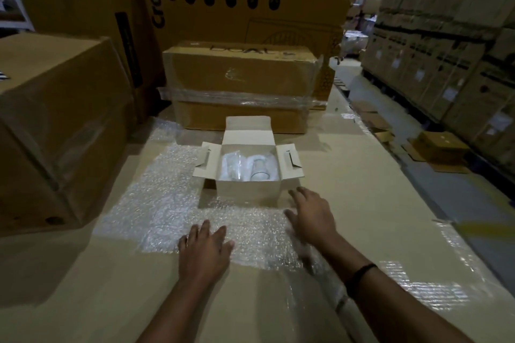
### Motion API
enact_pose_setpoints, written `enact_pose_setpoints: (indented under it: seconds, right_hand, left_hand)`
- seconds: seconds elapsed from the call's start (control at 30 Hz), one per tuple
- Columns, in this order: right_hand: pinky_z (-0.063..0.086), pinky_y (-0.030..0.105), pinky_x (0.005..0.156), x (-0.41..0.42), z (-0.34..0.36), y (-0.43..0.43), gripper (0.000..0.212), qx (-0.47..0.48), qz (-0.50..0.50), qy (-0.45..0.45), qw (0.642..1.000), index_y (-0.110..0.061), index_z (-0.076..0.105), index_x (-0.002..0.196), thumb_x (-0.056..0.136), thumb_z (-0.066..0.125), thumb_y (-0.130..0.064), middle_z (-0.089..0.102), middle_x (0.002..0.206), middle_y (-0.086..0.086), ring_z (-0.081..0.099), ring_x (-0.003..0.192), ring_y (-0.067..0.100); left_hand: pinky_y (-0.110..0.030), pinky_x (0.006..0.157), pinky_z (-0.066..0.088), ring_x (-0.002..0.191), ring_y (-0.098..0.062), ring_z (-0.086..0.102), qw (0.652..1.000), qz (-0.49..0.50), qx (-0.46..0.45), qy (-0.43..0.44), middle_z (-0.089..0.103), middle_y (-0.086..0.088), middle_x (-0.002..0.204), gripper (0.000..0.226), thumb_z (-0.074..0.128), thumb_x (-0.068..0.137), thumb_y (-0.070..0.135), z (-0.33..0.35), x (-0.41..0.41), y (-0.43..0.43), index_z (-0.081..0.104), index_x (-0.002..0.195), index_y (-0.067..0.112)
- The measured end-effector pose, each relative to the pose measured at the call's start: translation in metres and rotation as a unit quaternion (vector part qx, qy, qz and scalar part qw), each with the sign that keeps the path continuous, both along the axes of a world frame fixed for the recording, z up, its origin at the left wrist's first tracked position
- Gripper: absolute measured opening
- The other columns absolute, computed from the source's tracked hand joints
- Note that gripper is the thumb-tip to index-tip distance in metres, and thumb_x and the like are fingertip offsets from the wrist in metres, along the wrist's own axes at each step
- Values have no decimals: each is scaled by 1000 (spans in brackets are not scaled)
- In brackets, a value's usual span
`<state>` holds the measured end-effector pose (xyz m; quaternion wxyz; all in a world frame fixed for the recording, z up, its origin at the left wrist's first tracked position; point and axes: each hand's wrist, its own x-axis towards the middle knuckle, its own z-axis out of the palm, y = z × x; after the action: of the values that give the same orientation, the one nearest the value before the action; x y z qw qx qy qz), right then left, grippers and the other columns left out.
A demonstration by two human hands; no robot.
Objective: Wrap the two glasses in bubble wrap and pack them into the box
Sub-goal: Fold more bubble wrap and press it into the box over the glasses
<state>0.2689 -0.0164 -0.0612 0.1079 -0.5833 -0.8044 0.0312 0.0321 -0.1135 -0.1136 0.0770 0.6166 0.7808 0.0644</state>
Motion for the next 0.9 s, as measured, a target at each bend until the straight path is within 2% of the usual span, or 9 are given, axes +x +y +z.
enact_pose_setpoints:
  seconds: [0.13,0.2,0.33,0.47,0.63,0.7,0.77,0.83,0.9]
  right_hand:
    - [6,42,121,-21,-31,-29,70,-78,96,-16,992,-24,13,155,94,15,-59,6,164,1,6,150,21]
    - [-3,43,122,-21,-49,-35,68,-122,109,-32,986,-25,3,156,98,12,-58,-4,164,-2,-6,150,17]
    - [-5,42,121,-20,-52,-33,69,-105,112,-37,987,-21,3,156,98,7,-58,-1,164,-3,-6,150,16]
    - [-6,40,121,-21,-55,-37,73,-122,142,-35,982,-22,2,156,96,7,-63,-4,164,-4,-8,150,13]
    - [-9,38,120,-18,-58,-38,66,-127,143,-30,981,-24,1,156,100,15,-57,-5,163,-5,-9,149,12]
    - [-5,37,121,-19,-55,-37,64,-129,146,-6,981,-22,7,156,101,20,-54,2,164,-4,-3,150,14]
    - [12,37,121,-21,-50,-33,60,-137,130,88,978,-18,25,153,102,31,-48,24,160,1,20,148,17]
    - [37,35,108,-25,-40,-28,49,-138,78,248,956,-16,49,140,100,44,-44,53,141,1,50,128,18]
    - [47,31,87,-33,-23,-24,41,-141,28,377,915,-16,63,121,98,48,-47,66,112,-3,62,100,13]
  left_hand:
    - [-48,115,16,147,-27,18,1000,11,7,-17,25,-4,160,68,21,83,63,0,0,-2,40,144,39]
    - [-48,115,16,146,-28,20,998,33,33,-31,28,-7,159,68,23,84,62,1,-1,-5,45,142,36]
    - [-51,114,14,146,-34,18,979,169,112,-10,29,-11,158,54,39,91,59,2,-7,-20,51,138,37]
    - [-57,114,5,145,-42,6,954,295,47,-4,18,-22,158,68,38,88,69,2,-28,-25,40,146,34]
    - [-57,113,10,146,-32,15,961,273,33,15,24,-4,160,74,42,91,63,1,-33,-27,36,149,18]
    - [-55,112,13,147,-29,16,962,254,95,1,23,1,161,71,54,90,51,1,-27,-27,37,148,13]
    - [-53,111,18,145,-30,22,963,199,181,-27,26,0,160,68,61,90,37,0,-21,-27,37,148,10]
    - [-45,113,22,142,-32,31,959,97,257,-65,29,-3,157,66,57,89,26,-2,-13,-26,35,148,5]
    - [-33,115,20,140,-27,35,951,-3,295,-97,29,-3,155,66,51,87,22,1,-1,-27,33,148,3]
